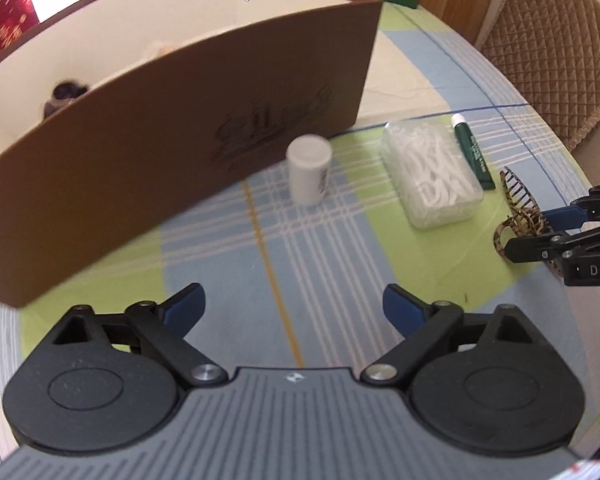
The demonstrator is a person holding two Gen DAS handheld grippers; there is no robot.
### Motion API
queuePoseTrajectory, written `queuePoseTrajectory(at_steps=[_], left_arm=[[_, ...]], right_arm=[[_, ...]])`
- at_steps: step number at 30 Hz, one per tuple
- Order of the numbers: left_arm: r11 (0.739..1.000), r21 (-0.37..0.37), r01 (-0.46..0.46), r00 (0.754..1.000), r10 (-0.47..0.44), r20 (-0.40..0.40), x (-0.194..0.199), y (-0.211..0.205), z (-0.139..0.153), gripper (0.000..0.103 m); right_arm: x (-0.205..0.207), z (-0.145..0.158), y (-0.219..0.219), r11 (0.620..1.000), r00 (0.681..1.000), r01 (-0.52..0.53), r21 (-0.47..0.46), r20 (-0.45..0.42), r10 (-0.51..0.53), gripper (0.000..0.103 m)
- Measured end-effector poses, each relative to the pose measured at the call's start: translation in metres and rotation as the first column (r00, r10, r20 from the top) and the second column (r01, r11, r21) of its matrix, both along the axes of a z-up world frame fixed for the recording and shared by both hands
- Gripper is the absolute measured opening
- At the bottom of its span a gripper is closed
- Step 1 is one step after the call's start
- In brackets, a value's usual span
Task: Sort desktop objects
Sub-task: 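Grasp the leopard-print hair claw with the right tool, then grasp the white pill bottle with the left tool while the right tool holds the hair claw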
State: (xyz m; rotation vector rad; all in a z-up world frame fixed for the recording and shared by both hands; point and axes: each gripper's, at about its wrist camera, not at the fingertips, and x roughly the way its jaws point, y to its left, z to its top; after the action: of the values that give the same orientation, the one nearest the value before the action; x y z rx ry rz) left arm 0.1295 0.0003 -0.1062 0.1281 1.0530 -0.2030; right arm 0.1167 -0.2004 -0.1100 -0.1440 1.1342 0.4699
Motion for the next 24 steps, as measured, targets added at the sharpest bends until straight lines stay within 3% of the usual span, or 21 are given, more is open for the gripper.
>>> queuePoseTrajectory(at_steps=[3, 5, 12, 14, 16, 24], left_arm=[[1.000, 0.001, 0.011, 0.999, -0.011, 0.040, 0.012, -0.005, -0.001, 0.083], [1.000, -0.004, 0.008, 0.998, -0.007, 0.067, 0.021, -0.006, -0.001, 0.073], [1.000, -0.010, 0.002, 0.990, -0.001, 0.142, 0.044, -0.013, 0.000, 0.055], [1.000, -0.009, 0.005, 0.990, -0.004, 0.141, 0.047, -0.015, -0.002, 0.036], [1.000, -0.020, 0.011, 0.990, -0.008, 0.140, 0.048, -0.015, -0.002, 0.025], [1.000, -0.022, -0.012, 0.992, 0.014, 0.129, 0.037, -0.005, 0.002, 0.022]], right_arm=[[0.006, 0.000, -0.002, 1.000, 1.000, 0.003, -0.003, 0.000, -0.003, 0.038], [0.009, 0.000, -0.004, 1.000, 1.000, 0.006, -0.003, -0.002, -0.006, 0.038], [0.015, 0.000, -0.005, 1.000, 1.000, 0.005, -0.003, 0.002, -0.005, 0.038], [0.016, 0.000, -0.005, 1.000, 1.000, 0.005, -0.002, 0.003, -0.005, 0.038], [0.016, 0.000, -0.005, 1.000, 1.000, 0.002, -0.002, 0.004, -0.002, 0.038], [0.016, -0.001, -0.005, 1.000, 1.000, -0.001, -0.002, 0.007, 0.001, 0.038]])
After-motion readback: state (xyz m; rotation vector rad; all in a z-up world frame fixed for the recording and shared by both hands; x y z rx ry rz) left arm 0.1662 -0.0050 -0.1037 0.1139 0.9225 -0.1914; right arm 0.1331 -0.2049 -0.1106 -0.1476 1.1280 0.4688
